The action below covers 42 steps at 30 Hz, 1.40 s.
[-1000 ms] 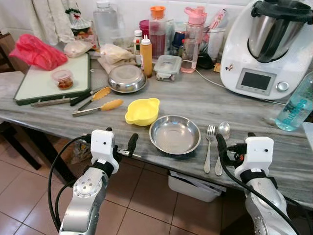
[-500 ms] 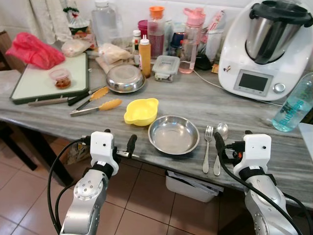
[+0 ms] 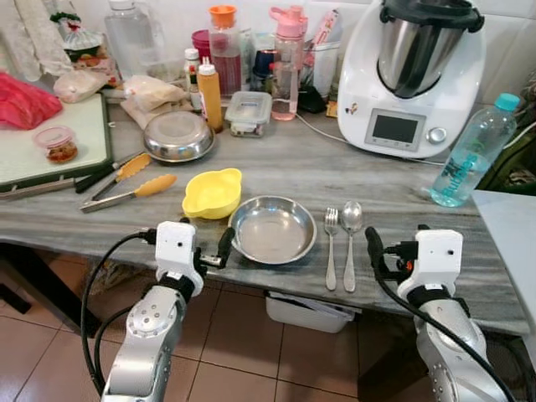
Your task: Setting the table
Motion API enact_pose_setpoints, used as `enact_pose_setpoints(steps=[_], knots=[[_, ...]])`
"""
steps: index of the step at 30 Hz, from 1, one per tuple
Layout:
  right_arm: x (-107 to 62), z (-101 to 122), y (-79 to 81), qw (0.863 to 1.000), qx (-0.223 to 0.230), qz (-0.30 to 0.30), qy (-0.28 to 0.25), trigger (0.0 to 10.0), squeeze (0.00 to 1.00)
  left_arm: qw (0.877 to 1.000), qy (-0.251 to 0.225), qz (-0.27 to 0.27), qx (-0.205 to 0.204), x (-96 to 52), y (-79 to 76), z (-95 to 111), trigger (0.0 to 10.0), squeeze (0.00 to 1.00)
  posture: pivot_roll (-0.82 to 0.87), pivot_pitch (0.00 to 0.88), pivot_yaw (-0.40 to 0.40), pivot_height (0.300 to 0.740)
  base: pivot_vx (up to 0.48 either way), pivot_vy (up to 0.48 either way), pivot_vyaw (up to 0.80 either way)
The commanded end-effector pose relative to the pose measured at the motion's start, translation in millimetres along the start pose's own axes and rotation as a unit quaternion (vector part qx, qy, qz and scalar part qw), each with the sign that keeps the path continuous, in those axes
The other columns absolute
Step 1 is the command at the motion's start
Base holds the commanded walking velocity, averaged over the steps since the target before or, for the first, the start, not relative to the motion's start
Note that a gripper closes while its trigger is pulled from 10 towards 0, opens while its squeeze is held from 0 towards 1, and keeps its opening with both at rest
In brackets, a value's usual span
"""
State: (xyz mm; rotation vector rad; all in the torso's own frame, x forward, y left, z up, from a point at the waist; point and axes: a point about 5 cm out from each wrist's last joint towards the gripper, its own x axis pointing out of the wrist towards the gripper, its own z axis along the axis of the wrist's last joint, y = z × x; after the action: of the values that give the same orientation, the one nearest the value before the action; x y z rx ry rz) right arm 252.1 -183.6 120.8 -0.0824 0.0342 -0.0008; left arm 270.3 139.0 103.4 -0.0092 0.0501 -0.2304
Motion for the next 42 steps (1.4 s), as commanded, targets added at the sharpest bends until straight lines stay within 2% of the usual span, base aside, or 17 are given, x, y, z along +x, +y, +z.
enact_pose_setpoints(steps=[1,14,24,36,42], knots=[[0.6,0.7,-3.0,1.0,-0.002,-0.008,-0.001,10.0,0.0,1.0,0.007,-0.006,0.003,1.6,-2.7,-0.9,10.0,0.0,-0.07,0.0,-0.002,0.74,0.0,0.0,0.0],[2.8,1.8,-4.9,1.0,-0.004,-0.013,-0.003,10.0,0.0,1.0,0.012,-0.007,0.006,3.6,-3.3,-2.8,10.0,0.0,-0.07,0.0,-0.002,0.74,0.0,0.0,0.0],[3.3,1.3,-2.9,1.0,0.002,-0.017,-0.003,10.0,0.0,1.0,0.015,-0.005,0.008,5.0,0.1,-2.6,10.0,0.0,-0.07,0.0,0.009,0.74,-0.286,0.0,0.0],[3.4,1.8,-11.5,0.999,0.003,-0.036,-0.006,10.0,0.0,1.0,0.018,-0.011,0.013,6.0,0.2,-2.8,10.0,0.0,-0.08,0.0,0.024,0.74,-0.29,0.0,0.0],[4.4,2.2,-10.5,0.999,0.005,-0.04,-0.008,10.0,0.0,1.0,0.017,-0.012,0.015,7.9,1.3,-1.9,10.0,0.0,-0.08,0.0,0.031,0.74,-0.29,0.0,0.0]])
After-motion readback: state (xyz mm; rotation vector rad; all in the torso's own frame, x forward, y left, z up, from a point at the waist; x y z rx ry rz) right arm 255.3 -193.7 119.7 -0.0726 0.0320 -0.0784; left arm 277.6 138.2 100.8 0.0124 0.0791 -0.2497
